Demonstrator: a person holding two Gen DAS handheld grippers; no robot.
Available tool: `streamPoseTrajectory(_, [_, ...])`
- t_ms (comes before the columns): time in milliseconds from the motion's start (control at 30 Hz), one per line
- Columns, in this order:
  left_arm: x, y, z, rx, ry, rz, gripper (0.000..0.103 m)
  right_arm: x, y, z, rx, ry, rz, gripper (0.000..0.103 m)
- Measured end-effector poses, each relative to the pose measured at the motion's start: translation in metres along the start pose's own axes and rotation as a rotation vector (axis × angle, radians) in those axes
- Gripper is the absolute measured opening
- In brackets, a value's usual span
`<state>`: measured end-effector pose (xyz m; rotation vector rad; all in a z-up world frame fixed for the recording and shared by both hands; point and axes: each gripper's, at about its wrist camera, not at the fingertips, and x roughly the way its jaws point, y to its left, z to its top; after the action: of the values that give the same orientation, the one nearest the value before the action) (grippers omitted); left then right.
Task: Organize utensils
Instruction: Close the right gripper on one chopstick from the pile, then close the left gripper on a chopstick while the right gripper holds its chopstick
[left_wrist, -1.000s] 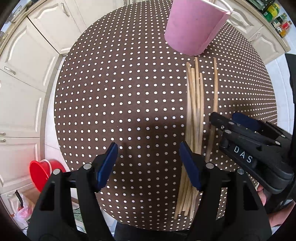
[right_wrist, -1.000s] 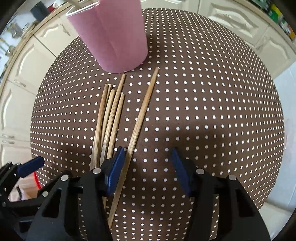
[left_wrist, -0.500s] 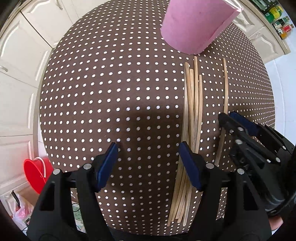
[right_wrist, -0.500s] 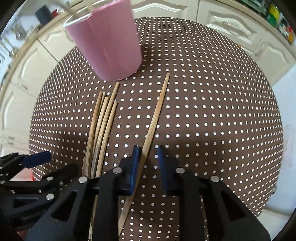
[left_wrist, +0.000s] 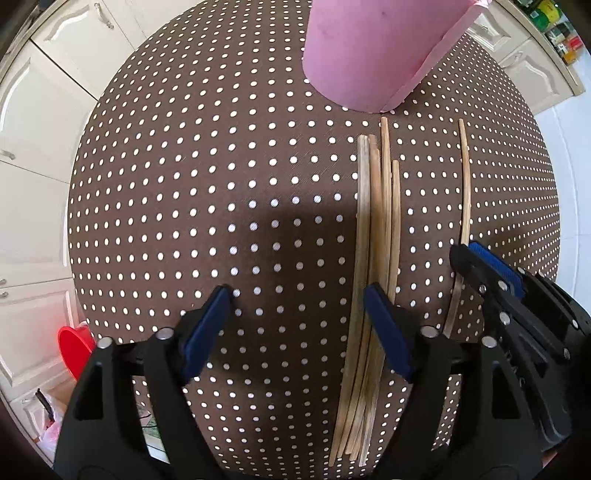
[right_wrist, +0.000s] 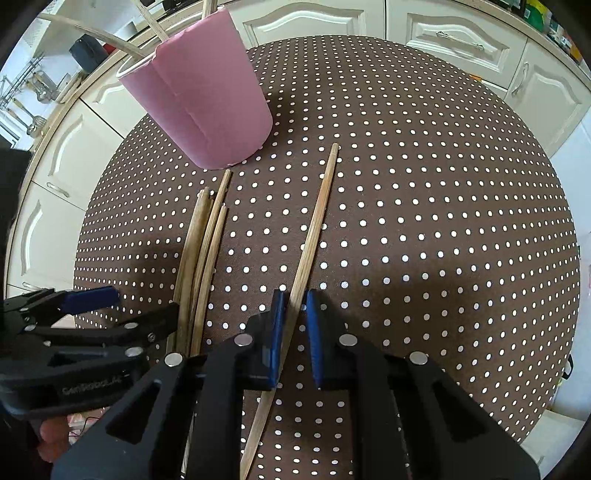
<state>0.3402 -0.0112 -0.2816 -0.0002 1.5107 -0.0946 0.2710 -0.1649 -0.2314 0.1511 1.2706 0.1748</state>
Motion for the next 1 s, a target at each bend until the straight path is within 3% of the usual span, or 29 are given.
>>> streamPoseTrajectory(67, [0.001,-0.004,0.014,-0.033,0.014,0.019,0.092,0.002,-0.004,0.002,0.002,0.000,0.002,0.011])
streamPoseTrajectory(167, [0.008,-0.007,0.024,-0.065,0.029,-0.004,0.093,0.000,-0.008,0.001,0.009,0.003,0.009,0.011])
streamPoseTrajectory(233, [0.010,-0.013,0.027,-0.047,0.021,0.006,0.092,0.001,-0.013,0.000,0.018,0.003,0.018,0.011])
streamPoseTrajectory(333, [0.010,-0.025,0.029,-0.009,-0.011,0.049,0.082,0.000,-0.017,0.001,0.037,0.004,0.031,0.010])
streamPoseTrajectory(433, [0.007,-0.028,0.031,0.002,-0.040,0.058,0.063,-0.002,-0.018,0.000,0.043,0.004,0.034,0.010])
streamPoseTrajectory(500, [0.004,-0.026,0.034,-0.010,-0.050,0.043,0.035,0.000,-0.016,0.001,0.046,0.004,0.036,0.010])
streamPoseTrajectory(600, [-0.002,-0.021,0.034,-0.014,-0.053,0.027,0.025,-0.001,-0.018,0.001,0.049,0.004,0.042,0.010])
streamPoseTrajectory(833, [-0.010,0.002,0.025,-0.041,-0.050,-0.064,0.025,-0.001,-0.020,0.000,0.043,0.006,0.042,0.010])
streamPoseTrajectory(933, [-0.014,0.009,0.019,-0.050,-0.063,-0.060,0.026,-0.001,-0.020,0.001,0.038,0.007,0.040,0.010])
streamPoseTrajectory(1000, [-0.016,0.018,0.012,-0.064,-0.064,-0.050,0.038,0.000,-0.018,0.001,0.037,0.007,0.039,0.010])
